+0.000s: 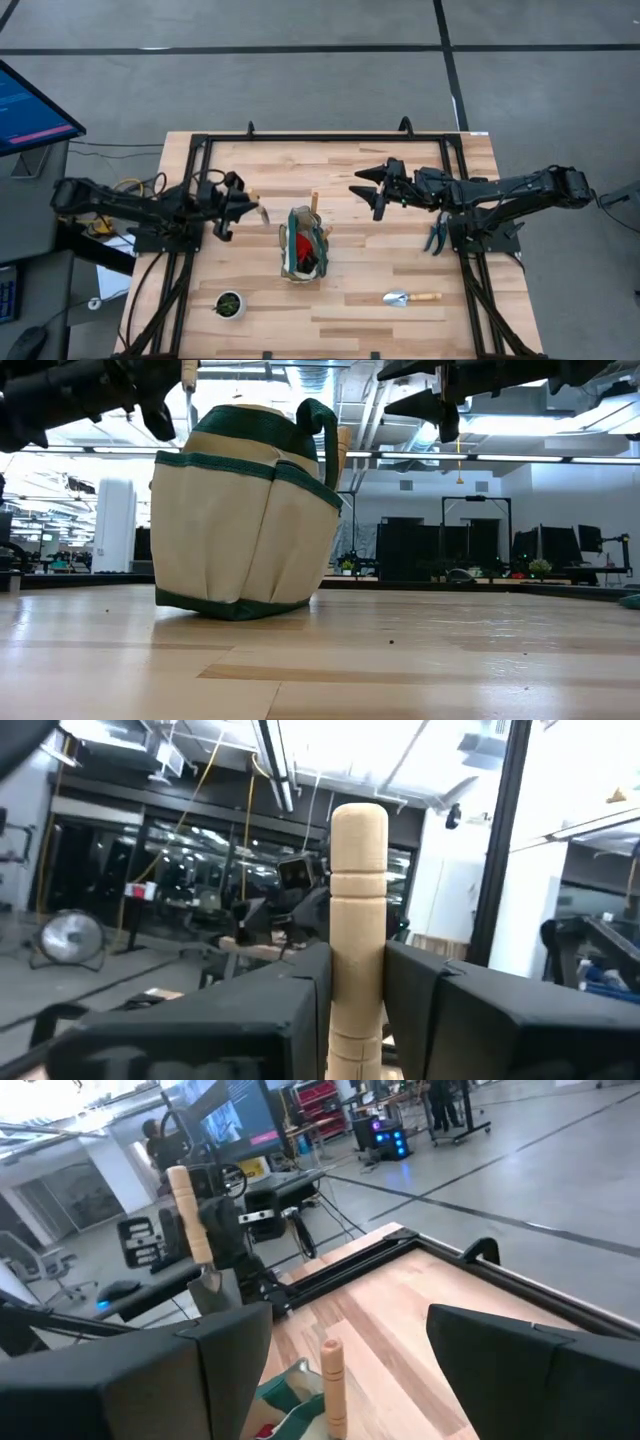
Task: Pick & Place Garden tools in Gardening bag
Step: Put the brown trowel into the green gardening bag
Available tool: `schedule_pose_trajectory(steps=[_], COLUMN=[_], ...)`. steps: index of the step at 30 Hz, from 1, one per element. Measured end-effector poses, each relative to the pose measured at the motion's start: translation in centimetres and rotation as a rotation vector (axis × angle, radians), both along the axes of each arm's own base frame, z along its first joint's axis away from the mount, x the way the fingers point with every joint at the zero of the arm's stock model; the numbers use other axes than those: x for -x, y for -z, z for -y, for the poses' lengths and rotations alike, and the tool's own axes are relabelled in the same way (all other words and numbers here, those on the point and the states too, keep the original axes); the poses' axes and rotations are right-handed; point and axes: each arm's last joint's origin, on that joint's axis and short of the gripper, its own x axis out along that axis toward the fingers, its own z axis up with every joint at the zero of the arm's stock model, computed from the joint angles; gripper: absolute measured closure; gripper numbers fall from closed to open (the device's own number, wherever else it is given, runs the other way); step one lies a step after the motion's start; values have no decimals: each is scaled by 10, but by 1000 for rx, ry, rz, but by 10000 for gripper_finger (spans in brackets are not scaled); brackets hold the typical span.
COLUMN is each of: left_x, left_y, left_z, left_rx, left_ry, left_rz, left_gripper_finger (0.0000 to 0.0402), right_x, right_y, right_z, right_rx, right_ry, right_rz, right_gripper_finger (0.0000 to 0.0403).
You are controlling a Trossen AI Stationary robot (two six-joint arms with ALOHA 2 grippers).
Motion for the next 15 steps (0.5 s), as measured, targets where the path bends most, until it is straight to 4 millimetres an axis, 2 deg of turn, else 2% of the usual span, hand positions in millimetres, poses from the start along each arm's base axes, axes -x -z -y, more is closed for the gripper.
schedule_pose_trajectory(steps=[7,15], left_x=[-5,-17], left_y=[4,14], left_z=[12,19], left_rx=[-64,-118], left_ry=[42,9], left_rz=[-11,-33], left_gripper_finger=[354,354], right_x=[0,0], right_y=[0,0], right_z=[-5,-5], right_rx=[-20,-18], right_ry=[-15,-15], right_rz=[5,4], right_gripper_finger=[143,143])
